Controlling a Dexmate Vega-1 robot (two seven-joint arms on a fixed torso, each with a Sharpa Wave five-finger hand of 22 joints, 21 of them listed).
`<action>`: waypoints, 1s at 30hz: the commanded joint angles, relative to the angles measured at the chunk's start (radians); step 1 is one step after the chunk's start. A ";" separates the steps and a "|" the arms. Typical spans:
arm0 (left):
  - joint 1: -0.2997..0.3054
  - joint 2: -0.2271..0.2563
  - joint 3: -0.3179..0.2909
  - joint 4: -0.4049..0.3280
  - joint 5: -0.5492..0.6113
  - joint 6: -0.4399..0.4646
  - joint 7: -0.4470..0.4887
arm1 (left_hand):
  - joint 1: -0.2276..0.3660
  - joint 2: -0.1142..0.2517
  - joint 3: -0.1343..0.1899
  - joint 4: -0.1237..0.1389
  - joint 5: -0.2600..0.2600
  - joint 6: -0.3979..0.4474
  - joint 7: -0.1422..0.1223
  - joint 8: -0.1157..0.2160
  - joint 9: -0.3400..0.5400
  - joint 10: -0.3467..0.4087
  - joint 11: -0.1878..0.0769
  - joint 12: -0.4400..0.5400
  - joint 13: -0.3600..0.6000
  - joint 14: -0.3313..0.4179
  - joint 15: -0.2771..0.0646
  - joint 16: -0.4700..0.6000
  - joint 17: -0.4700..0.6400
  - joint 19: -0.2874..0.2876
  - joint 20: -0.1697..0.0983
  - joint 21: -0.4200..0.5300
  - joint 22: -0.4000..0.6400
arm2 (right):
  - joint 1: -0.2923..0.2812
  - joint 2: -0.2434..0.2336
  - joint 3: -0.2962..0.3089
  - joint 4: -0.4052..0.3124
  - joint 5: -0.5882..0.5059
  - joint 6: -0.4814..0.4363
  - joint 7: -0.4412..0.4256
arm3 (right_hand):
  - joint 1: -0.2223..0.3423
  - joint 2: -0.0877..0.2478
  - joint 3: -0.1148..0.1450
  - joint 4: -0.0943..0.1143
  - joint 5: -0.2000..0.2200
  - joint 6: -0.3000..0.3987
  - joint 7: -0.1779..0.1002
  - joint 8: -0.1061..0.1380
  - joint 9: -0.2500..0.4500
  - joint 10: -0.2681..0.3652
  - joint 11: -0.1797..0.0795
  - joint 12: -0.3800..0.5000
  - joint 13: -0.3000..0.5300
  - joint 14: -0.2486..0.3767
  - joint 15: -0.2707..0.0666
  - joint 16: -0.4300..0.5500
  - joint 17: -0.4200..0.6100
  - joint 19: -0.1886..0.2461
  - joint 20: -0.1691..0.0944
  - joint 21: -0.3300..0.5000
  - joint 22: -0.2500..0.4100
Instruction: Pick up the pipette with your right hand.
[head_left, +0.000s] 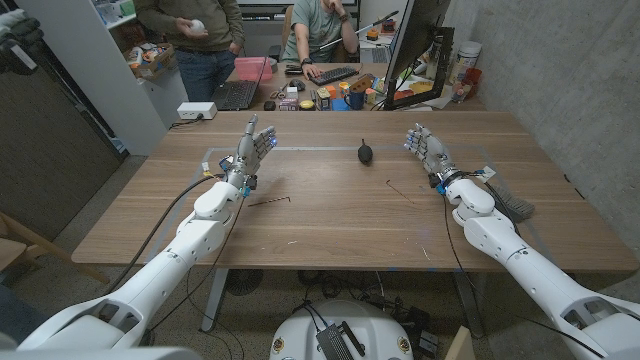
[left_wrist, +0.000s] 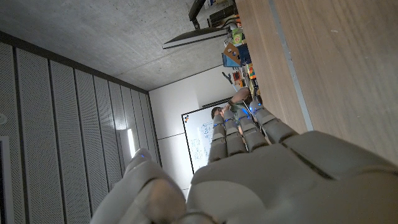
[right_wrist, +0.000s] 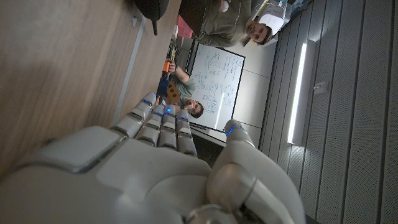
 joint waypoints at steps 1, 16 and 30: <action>-0.008 -0.008 -0.001 0.015 0.004 -0.009 0.004 | 0.010 0.001 0.006 0.000 0.005 0.009 -0.002 0.004 0.002 0.008 -0.002 0.004 0.005 0.007 0.000 0.004 0.004 0.007 0.001 0.004 0.002 | -0.002 0.000 0.004 -0.001 0.003 0.000 -0.008 | 0.006 0.004 0.006 -0.002 0.005 0.007 -0.001 0.006 0.002 0.010 0.002 0.005 0.002 0.009 -0.002 0.004 0.006 0.006 -0.011 0.003 0.004; -0.007 -0.007 0.000 0.015 0.005 -0.012 0.001 | 0.013 0.003 0.005 -0.001 0.007 0.009 -0.003 0.003 0.002 0.009 -0.001 0.004 0.005 0.007 -0.001 0.004 0.004 0.005 0.004 0.002 0.002 | -0.037 -0.078 -0.018 -0.128 -0.136 -0.054 -0.131 | 0.017 -0.004 0.004 -0.012 0.006 0.014 -0.006 0.008 0.002 0.019 0.000 0.006 0.003 0.017 -0.002 0.004 0.003 0.004 0.001 -0.003 0.004; -0.026 -0.018 0.002 0.062 -0.005 -0.025 -0.031 | 0.017 0.007 0.005 -0.003 0.009 0.011 -0.003 0.003 0.003 0.010 -0.001 0.003 0.005 0.007 0.000 0.004 0.004 0.003 0.006 0.002 0.002 | -0.030 -0.145 -0.075 -0.247 -0.347 -0.150 -0.244 | 0.054 -0.026 0.005 -0.044 0.008 0.047 -0.017 0.017 0.002 0.048 -0.005 0.013 0.003 0.047 -0.009 0.006 -0.001 0.025 0.014 -0.004 0.004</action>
